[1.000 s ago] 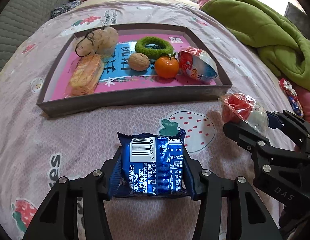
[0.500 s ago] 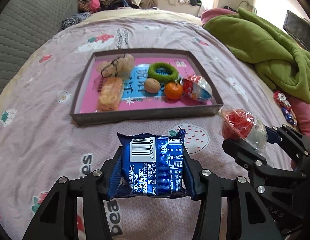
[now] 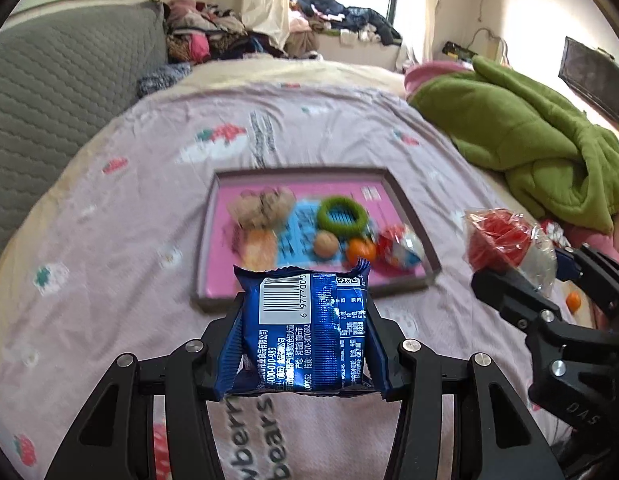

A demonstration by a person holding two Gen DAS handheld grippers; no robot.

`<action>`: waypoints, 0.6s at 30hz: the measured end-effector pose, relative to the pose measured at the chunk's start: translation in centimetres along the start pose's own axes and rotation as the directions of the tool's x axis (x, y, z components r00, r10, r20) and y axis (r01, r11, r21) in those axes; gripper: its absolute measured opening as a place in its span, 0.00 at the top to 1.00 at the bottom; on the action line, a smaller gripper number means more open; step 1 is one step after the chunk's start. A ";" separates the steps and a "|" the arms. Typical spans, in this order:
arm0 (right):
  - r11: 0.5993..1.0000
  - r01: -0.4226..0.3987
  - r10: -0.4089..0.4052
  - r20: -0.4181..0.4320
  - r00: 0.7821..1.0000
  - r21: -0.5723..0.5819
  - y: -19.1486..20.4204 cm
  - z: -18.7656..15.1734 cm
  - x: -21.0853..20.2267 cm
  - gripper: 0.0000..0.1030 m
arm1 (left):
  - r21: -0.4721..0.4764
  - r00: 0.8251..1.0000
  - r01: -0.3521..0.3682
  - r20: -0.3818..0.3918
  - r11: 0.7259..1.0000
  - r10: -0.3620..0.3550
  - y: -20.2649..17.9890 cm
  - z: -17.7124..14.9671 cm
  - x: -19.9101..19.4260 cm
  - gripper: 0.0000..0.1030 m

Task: Organize objects
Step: 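Lift the blue packet and egg candy and carry them over the tray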

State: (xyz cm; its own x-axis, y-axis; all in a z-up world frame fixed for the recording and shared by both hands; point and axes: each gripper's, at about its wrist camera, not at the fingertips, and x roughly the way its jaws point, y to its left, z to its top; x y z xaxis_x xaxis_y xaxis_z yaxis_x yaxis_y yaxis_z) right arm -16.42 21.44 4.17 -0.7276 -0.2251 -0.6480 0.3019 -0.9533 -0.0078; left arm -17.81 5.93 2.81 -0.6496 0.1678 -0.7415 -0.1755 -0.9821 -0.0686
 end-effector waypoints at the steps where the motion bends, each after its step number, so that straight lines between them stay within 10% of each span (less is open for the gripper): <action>1: 1.000 0.000 0.000 0.005 1.000 -0.005 0.0 0.5 0.0 0.49 | 0.001 1.000 -0.002 0.008 1.000 0.002 0.3 0.5 -0.2 0.48; 18: 0.999 0.032 -0.032 0.008 0.999 0.032 -0.8 6.4 7.6 0.49 | -0.003 0.999 -0.011 0.042 1.000 0.012 4.0 7.2 6.0 0.48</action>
State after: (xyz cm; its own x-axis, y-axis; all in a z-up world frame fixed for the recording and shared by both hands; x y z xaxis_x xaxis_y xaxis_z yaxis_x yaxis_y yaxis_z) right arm -26.14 19.21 4.11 -0.7417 -0.1961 -0.6414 0.2587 -0.9660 -0.0038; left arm -27.73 3.65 2.87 -0.6823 0.1599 -0.7134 -0.1658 -0.9842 -0.0620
